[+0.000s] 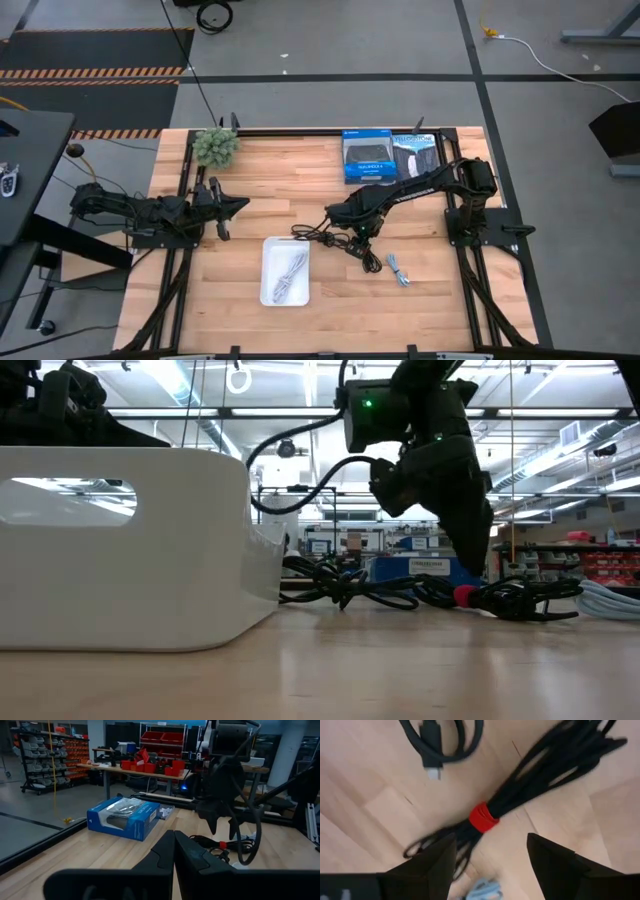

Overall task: Pick and place USB-C Cables
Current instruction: Put the right black USB cable into the white bin

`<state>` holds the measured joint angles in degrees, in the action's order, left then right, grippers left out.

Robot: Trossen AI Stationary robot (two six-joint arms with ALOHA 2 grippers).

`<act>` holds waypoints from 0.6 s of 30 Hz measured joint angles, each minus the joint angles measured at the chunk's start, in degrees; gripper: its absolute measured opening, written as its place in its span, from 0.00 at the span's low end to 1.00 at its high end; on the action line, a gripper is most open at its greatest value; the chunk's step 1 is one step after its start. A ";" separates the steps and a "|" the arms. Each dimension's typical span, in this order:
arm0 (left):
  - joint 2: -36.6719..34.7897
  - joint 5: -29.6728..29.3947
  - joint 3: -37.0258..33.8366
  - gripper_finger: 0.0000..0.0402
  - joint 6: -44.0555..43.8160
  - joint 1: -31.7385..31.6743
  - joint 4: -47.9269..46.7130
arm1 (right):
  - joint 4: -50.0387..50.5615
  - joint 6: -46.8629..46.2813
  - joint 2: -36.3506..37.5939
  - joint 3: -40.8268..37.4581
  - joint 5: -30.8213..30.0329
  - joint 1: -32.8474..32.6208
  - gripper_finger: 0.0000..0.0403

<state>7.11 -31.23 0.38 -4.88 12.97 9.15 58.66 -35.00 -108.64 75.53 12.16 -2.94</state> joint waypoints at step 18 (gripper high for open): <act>0.00 -0.02 0.00 0.03 -0.01 0.02 0.00 | -10.92 -9.16 0.65 -7.80 -2.66 -3.50 0.62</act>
<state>7.11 -31.24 0.38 -4.89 12.99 9.15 47.74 -44.17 -107.99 67.72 9.50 -6.44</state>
